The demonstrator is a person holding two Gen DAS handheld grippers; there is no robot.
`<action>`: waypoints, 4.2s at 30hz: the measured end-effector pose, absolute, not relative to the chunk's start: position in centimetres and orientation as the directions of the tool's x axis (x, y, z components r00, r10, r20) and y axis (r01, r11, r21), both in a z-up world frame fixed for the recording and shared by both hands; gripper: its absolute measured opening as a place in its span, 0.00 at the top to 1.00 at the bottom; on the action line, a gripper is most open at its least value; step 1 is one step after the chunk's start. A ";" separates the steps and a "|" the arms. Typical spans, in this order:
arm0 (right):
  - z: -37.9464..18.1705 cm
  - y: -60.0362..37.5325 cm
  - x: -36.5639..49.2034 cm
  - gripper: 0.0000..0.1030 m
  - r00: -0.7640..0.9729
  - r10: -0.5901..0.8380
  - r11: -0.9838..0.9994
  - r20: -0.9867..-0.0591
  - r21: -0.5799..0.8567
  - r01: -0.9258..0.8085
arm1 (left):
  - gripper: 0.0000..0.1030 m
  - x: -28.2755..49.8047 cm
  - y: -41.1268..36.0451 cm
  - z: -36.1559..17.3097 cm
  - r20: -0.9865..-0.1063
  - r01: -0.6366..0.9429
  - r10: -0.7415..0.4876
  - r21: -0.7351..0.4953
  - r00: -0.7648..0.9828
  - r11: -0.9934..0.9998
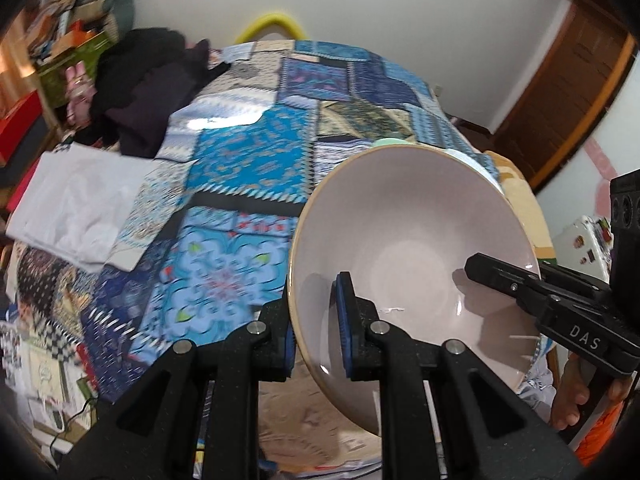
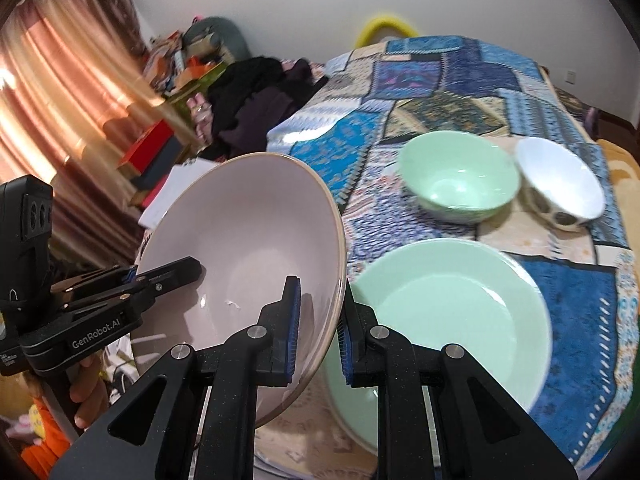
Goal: Organize plates and bowls
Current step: 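Carry the pale pink bowl with both tools toward the plate stack, then lower the pale pink bowl beside the plate stack and open both tools, then move both tools to the mint green bowl and grasp its rim, then lift the mint green bowl off the table with both tools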
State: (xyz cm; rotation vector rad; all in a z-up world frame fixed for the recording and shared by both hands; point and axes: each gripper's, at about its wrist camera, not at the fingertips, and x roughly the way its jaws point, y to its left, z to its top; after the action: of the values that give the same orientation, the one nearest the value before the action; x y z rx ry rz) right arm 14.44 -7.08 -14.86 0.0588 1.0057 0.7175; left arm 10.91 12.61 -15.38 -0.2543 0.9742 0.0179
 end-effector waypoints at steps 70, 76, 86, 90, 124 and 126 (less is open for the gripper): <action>-11.1 -14.2 19.0 0.48 0.526 0.511 0.848 -0.680 0.296 -0.440 | 0.33 15.0 10.7 -12.4 -0.784 -0.137 0.006 -0.101 0.621 0.985; -12.4 -16.2 21.8 0.48 0.531 0.480 0.870 -0.698 0.304 -0.388 | 0.30 19.4 9.0 -13.0 -0.802 -0.103 -0.030 -0.114 0.596 0.988; -16.4 -16.5 25.3 0.48 0.474 0.471 0.875 -0.744 0.325 -0.360 | 0.29 26.6 6.8 -17.5 -0.863 -0.068 -0.076 -0.127 0.499 0.990; -17.8 -16.2 26.3 0.48 0.450 0.463 0.877 -0.764 0.322 -0.357 | 0.29 29.0 5.9 -19.3 -0.878 -0.045 -0.064 -0.097 0.474 0.994; -22.0 -14.6 30.1 0.74 0.362 0.440 0.883 -0.822 0.322 -0.341 | 0.82 35.6 2.9 -25.7 -0.930 0.050 -0.067 -0.053 0.362 0.997; -21.9 -14.6 30.1 0.75 0.362 0.440 0.883 -0.822 0.322 -0.342 | 0.83 35.5 2.8 -25.6 -0.929 0.048 -0.068 -0.054 0.363 0.997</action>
State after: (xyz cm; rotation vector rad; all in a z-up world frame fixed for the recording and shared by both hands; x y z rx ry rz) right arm 30.10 -14.62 -21.95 0.1020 1.0894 0.5045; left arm 35.51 2.85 -25.61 -0.0191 1.1973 -0.0743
